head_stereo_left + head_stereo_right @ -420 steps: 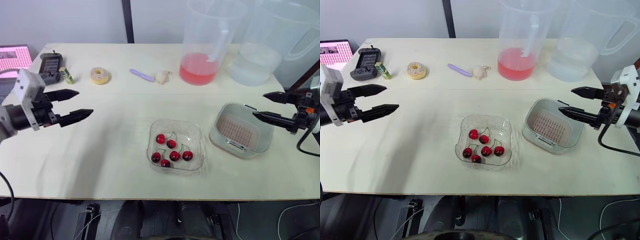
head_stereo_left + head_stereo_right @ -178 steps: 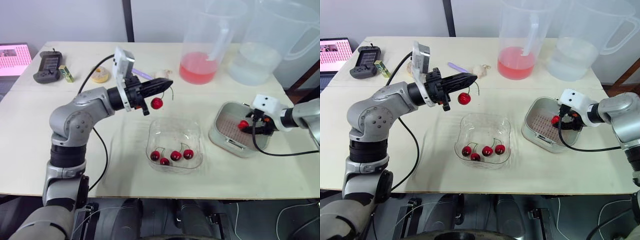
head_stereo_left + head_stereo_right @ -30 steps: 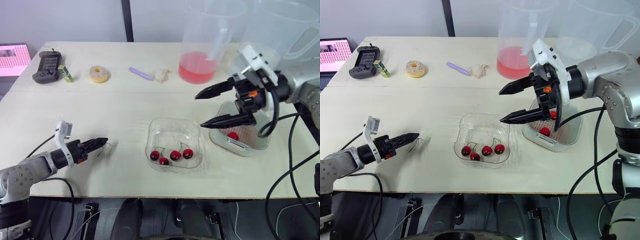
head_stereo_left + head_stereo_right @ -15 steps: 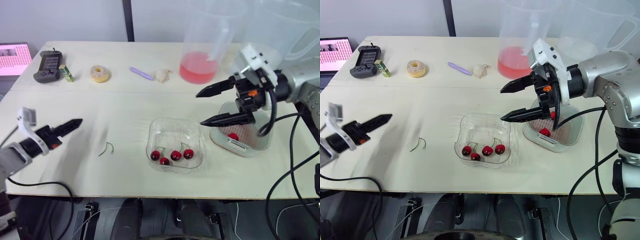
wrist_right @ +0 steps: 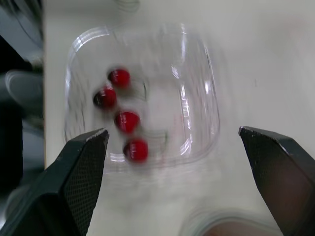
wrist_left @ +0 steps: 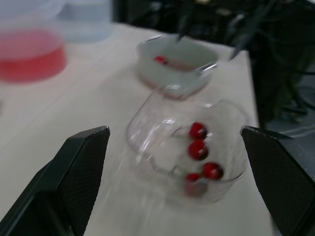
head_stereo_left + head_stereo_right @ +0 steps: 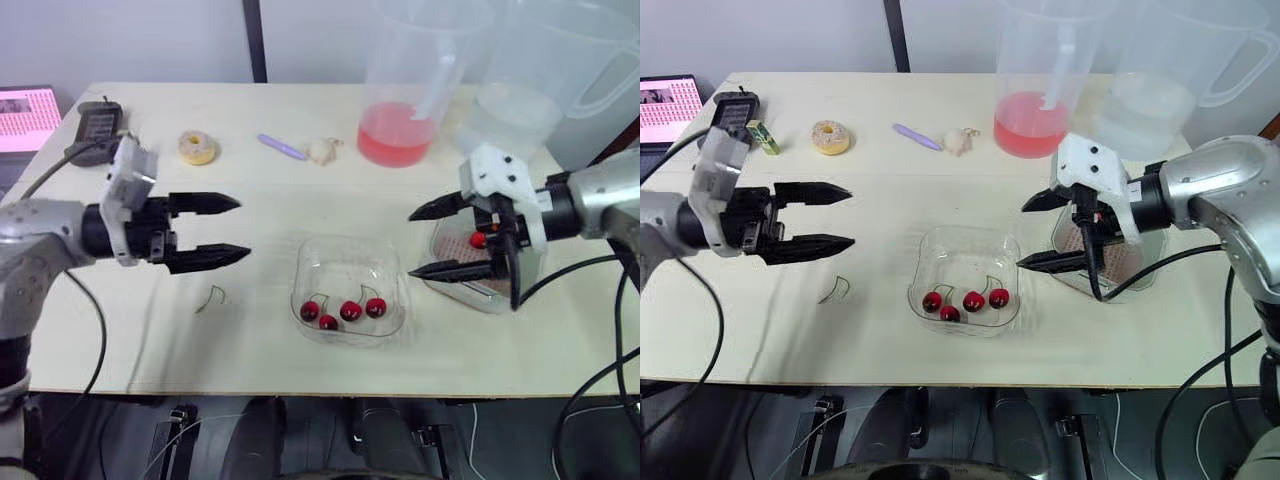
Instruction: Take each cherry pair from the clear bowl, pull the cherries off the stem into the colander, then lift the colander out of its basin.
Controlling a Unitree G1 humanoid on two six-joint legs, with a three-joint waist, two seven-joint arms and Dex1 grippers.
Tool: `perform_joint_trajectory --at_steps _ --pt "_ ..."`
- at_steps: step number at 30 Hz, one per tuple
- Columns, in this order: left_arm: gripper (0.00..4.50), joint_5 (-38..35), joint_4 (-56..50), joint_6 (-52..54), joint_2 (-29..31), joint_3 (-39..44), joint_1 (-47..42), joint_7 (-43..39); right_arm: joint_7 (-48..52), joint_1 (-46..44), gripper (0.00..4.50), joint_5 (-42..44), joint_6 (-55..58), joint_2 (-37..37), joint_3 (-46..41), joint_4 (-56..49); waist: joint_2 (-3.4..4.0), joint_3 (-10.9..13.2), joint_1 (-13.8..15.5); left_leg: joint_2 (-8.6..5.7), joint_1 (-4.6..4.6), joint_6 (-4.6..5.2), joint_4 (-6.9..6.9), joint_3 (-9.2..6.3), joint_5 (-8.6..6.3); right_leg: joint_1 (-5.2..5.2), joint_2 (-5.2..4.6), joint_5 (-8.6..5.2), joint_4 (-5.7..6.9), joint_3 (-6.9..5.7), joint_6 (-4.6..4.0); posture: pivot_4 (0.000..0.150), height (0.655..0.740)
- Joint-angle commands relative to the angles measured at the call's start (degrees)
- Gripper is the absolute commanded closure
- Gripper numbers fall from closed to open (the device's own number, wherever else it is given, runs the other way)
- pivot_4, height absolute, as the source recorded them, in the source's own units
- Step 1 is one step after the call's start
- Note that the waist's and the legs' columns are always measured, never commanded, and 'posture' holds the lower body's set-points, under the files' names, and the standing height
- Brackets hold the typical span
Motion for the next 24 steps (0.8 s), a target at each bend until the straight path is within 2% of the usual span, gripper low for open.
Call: perform_joint_trajectory --at_steps 1,4,7,12,19,24 --pt "0.04 0.43 -0.29 -0.99 -0.29 -2.01 -4.78 -1.61 0.53 -6.90 0.00 1.23 4.80 2.18 3.86 -1.24 0.00 -0.01 -0.43 0.00 0.01 0.00 0.00 0.00 0.00 0.01 0.01 0.00 -0.02 0.01 0.00 0.150 0.7321" --pt "0.04 3.24 2.84 -2.14 -0.64 -3.02 -4.51 -1.84 1.96 -11.74 0.00 1.98 6.93 4.99 7.69 -1.02 0.04 -0.02 -0.66 0.00 0.09 0.02 -0.09 0.04 0.00 0.02 0.06 0.00 0.01 0.07 0.02 0.150 0.7321" --pt "0.04 8.10 5.10 -6.56 0.66 -3.23 0.30 -3.22 1.11 -15.16 0.00 0.18 8.26 9.71 14.07 -0.71 0.04 -0.02 -0.98 0.05 0.06 0.03 -0.10 0.00 0.01 -0.09 0.14 -0.01 0.13 0.06 0.02 0.150 0.7321" --pt "0.04 7.33 2.23 -6.20 0.49 -0.66 5.29 -1.88 -2.24 -17.76 0.00 -5.72 6.89 15.75 22.88 0.49 -0.08 0.03 -0.65 0.03 -0.14 0.03 0.08 -0.03 0.02 -0.25 0.09 -0.02 0.35 0.06 0.02 0.150 0.7321" --pt "0.04 8.56 0.02 -6.02 1.50 1.78 10.73 0.99 -9.74 -15.35 0.00 -9.06 12.85 25.30 30.00 4.56 -0.11 0.01 -0.21 0.04 -0.12 0.02 0.06 0.01 0.02 -0.32 0.08 -0.02 0.48 0.08 0.01 0.150 0.7321" --pt "0.04 4.79 -3.06 -4.48 1.11 4.53 12.72 0.97 -11.41 -11.95 0.00 -9.20 12.49 28.24 31.44 6.04 -0.12 0.01 -0.15 0.03 -0.12 0.03 0.07 0.01 0.02 -0.31 0.07 -0.02 0.50 0.07 0.01 0.150 0.7321"
